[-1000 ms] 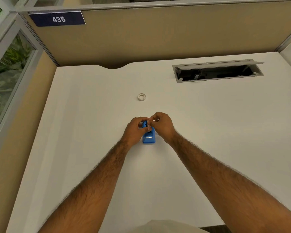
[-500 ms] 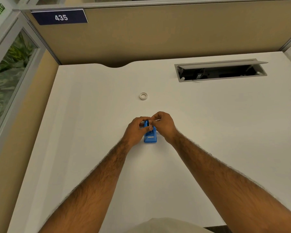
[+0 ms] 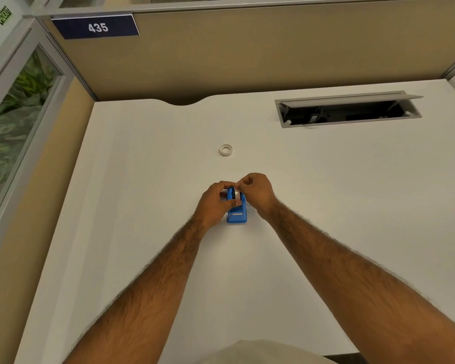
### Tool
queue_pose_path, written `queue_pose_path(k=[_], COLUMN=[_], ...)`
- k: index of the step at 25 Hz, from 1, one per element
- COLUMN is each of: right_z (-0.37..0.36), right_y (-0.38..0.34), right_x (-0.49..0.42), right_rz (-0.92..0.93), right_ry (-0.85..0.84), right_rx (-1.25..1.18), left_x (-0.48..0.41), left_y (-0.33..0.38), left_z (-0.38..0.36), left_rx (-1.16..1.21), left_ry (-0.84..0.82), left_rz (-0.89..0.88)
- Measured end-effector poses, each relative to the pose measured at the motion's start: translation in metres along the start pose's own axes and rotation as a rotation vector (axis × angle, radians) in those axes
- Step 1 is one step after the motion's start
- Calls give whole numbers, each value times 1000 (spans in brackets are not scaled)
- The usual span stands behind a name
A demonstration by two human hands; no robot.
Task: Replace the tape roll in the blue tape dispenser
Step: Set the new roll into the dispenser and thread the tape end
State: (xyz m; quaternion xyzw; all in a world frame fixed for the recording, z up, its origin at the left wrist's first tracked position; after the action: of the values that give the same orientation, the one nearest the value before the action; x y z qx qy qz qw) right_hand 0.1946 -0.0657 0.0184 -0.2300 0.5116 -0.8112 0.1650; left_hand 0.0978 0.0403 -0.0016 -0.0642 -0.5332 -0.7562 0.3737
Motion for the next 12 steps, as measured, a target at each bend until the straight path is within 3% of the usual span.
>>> queue_pose_path(k=[12], right_z=[2], right_y=[0], right_x=[4], right_rz=[69], right_ry=[34], right_rx=[45], left_x=[0], left_y=[0], left_z=[2], left_rx=[-24], left_ry=[15], left_rz=[-30])
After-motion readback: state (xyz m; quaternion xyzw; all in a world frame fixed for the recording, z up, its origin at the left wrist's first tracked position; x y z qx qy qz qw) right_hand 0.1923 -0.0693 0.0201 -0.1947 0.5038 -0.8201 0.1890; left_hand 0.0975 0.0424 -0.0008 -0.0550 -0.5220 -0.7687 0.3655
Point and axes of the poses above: each hand's wrist, its own x-axis away from the middle knuckle, its own z-axis out of the back of the hand, y = z × x, the point moved 3 cm from there along -x, towards the middle knuckle, and after that the axes turned 12 degrees about z, right-handed, at the moved point
